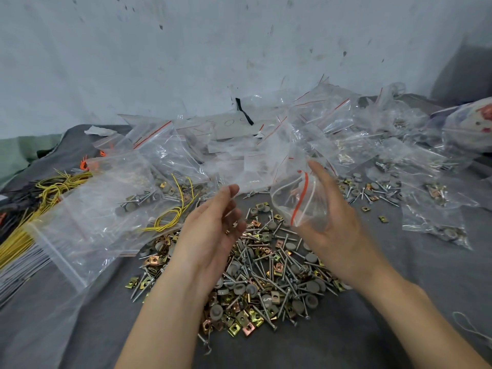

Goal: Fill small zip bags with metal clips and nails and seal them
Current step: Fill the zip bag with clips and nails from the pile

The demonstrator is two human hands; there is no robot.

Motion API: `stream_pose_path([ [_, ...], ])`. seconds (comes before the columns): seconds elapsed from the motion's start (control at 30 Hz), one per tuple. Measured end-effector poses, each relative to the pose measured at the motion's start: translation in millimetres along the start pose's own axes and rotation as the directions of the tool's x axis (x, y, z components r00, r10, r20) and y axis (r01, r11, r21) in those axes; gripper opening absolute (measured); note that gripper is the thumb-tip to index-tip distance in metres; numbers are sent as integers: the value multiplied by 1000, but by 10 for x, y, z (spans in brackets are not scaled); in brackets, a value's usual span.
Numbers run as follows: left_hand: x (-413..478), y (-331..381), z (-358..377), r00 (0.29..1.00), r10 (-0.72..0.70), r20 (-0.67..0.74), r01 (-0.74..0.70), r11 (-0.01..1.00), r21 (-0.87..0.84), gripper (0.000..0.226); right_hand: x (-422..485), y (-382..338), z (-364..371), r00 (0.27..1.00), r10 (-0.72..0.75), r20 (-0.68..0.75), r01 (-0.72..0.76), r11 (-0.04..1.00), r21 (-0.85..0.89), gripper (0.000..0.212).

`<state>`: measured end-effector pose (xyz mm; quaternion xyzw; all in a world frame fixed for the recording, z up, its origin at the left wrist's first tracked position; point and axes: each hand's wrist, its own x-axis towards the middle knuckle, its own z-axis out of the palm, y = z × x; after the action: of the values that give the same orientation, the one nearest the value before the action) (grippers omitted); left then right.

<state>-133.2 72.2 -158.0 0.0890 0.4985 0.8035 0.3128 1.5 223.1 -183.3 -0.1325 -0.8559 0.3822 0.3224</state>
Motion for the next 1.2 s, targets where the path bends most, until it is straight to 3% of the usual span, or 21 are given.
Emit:
stream_pose_path([
  [0.1,13,16,13,999,44,5,-44,998,40,17,11,-3,-25,999,22,-43,-17,993,114,79],
  [0.2,16,111,116,987,157,40,-162,968,192,16,26,-16,-46,998,20,-52,-9,978,207,75],
  [0.3,-6,233,309,933,340,121,-361,863,353,14,40,-44,-66,999,8,-39,3,959,284,70],
  [0.37,-31,267,450,884,417,210,-467,776,425,13,54,-78,-83,998,3,-61,16,952,305,49],
  [0.43,-53,267,558,854,428,296,-520,706,481,13,65,-100,-108,996,3,-85,24,947,319,32],
  [0.53,-67,244,663,818,418,395,-575,632,520,11,78,-97,-151,996,25,-88,8,935,355,33],
  [0.8,-75,150,772,739,448,502,-673,476,566,13,86,-74,-141,997,21,-79,9,930,366,37],
  [0.93,-59,166,720,736,471,485,-676,476,563,15,95,-53,-136,996,11,-89,22,931,364,42],
  [1.1,-20,186,606,746,524,412,-661,502,558,15,95,-55,-147,996,-12,-83,43,928,370,32],
  [1.2,16,145,480,775,485,405,-622,469,627,15,94,-51,-165,997,-12,-77,40,924,381,31],
])
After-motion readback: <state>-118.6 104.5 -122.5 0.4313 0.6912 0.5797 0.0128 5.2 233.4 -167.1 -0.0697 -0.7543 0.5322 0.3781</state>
